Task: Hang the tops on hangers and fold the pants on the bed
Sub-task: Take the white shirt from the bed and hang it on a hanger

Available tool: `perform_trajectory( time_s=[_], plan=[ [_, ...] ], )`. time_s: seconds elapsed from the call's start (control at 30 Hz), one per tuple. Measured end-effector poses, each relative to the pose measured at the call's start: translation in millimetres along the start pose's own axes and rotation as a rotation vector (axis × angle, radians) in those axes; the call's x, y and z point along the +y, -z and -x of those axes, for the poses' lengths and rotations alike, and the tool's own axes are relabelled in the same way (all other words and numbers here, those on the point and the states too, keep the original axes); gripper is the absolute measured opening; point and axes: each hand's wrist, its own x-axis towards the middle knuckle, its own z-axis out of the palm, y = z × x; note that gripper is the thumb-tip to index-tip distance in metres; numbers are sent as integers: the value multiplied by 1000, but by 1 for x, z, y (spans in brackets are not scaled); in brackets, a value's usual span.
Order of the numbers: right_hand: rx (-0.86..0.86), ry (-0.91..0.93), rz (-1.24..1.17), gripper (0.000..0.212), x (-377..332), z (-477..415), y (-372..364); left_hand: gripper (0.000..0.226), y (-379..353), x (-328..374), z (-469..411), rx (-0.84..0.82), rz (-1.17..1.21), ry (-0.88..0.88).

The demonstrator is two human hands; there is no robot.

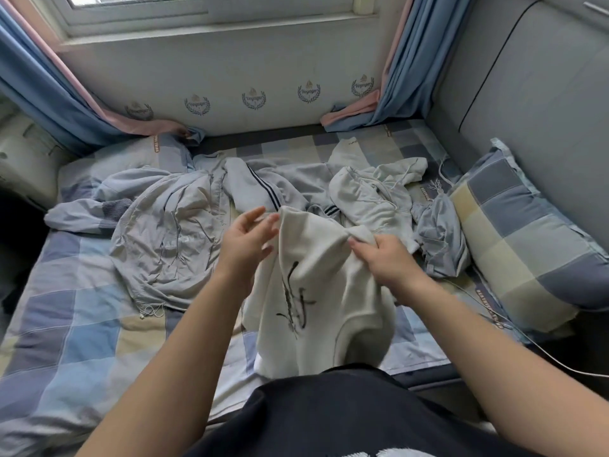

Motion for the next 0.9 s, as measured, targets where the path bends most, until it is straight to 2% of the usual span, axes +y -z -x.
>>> perform_trajectory(
  time_s=[0.1, 0.2, 0.27, 0.33, 0.37, 0.47, 0.53, 0.63, 0.8, 0.9],
  plan=[
    [-19, -144, -278, 20, -31, -1, -2, 28, -5, -11, 21, -156, -282, -23],
    [-40, -248, -489, 18, -53, 2, -7, 55, -18, -26, 46, -383, -414, -6],
    [-84, -267, -593, 22, -64, 6, -10, 67, -29, -37, 54, -449, -510, -87],
    [-115, -263, -705, 24, -74, 9, -10, 70, -36, -46, 54, -382, -569, -169],
    [-127, -254, -750, 24, -79, 11, -9, 63, -37, -49, 50, -318, -586, -190],
    [-159, -235, -864, 25, -92, 15, -3, 24, -34, -58, 33, -153, -640, -274],
    [-174, -222, -932, 29, -96, 16, 1, 10, -31, -64, 22, -111, -656, -308],
    [-184, -205, -1021, 34, -98, 16, 6, 17, -33, -72, 12, -64, -662, -285],
    [-45, -250, -1104, 39, -74, 2, 24, 19, -22, -62, -3, 97, -523, -304],
    [58, -258, -1008, 39, -43, -4, 33, 22, -17, -43, -9, 10, -462, -366]
  ],
)
